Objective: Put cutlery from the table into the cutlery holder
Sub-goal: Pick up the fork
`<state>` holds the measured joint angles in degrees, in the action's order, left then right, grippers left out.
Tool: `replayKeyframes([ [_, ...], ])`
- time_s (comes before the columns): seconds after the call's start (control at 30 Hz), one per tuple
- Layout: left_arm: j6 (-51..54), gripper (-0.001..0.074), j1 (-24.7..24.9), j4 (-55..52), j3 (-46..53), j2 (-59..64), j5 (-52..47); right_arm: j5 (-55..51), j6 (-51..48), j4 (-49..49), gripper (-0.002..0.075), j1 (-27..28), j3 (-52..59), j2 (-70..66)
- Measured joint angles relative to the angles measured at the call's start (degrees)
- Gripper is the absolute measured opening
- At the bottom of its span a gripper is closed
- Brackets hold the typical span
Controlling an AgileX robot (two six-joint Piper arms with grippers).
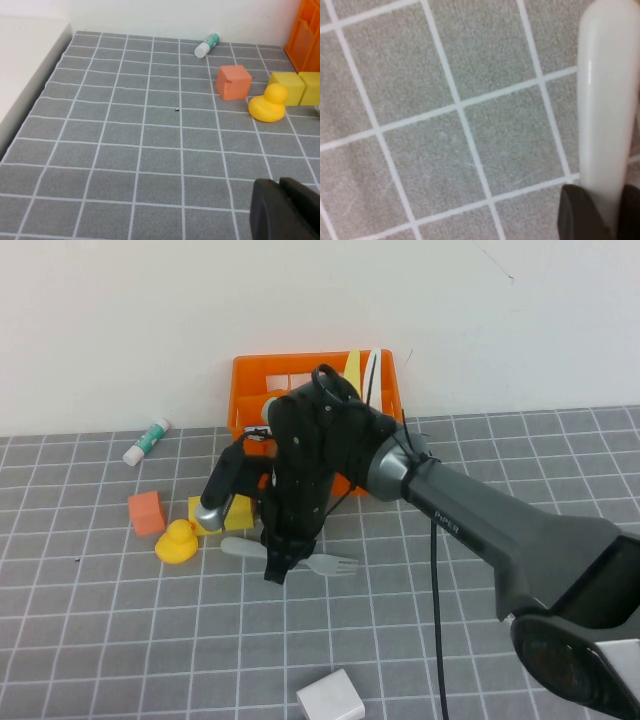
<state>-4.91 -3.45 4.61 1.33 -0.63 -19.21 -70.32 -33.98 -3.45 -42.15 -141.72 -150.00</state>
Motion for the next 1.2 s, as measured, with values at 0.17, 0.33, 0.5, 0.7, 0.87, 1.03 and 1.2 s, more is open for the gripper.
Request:
replayKeyframes([
  [0.17,0.0,-0.0001,0.0,0.0,0.0,0.0,0.0,-0.1,-0.1,0.0,0.0234,-0.8,0.0,0.1],
  [0.33,0.0,-0.0001,0.0,0.0,0.0,0.0,0.0,-0.1,-0.8,-0.1,0.0300,-1.4,0.0,0.1],
  [0.5,0.0,-0.0001,0.0,0.0,0.0,0.0,0.0,0.0,-0.9,-0.2,0.0310,-1.5,0.0,0.1],
  [0.7,0.0,-0.0001,0.0,0.0,0.0,0.0,0.0,3.0,-1.1,-0.2,0.0344,-1.5,0.0,-1.1],
  [0.87,0.0,-0.0001,0.0,0.0,0.0,0.0,0.0,4.0,-1.2,-0.5,0.0350,-1.5,0.0,-2.5],
  [1.03,-0.2,-0.0001,0.0,0.0,0.0,0.0,0.0,4.4,-1.3,-0.6,0.0345,-1.5,0.0,-2.6],
  [1.2,-0.2,-0.0001,0.0,0.0,0.0,0.0,0.0,3.2,-1.3,-1.5,0.0159,-1.6,0.0,-2.6],
])
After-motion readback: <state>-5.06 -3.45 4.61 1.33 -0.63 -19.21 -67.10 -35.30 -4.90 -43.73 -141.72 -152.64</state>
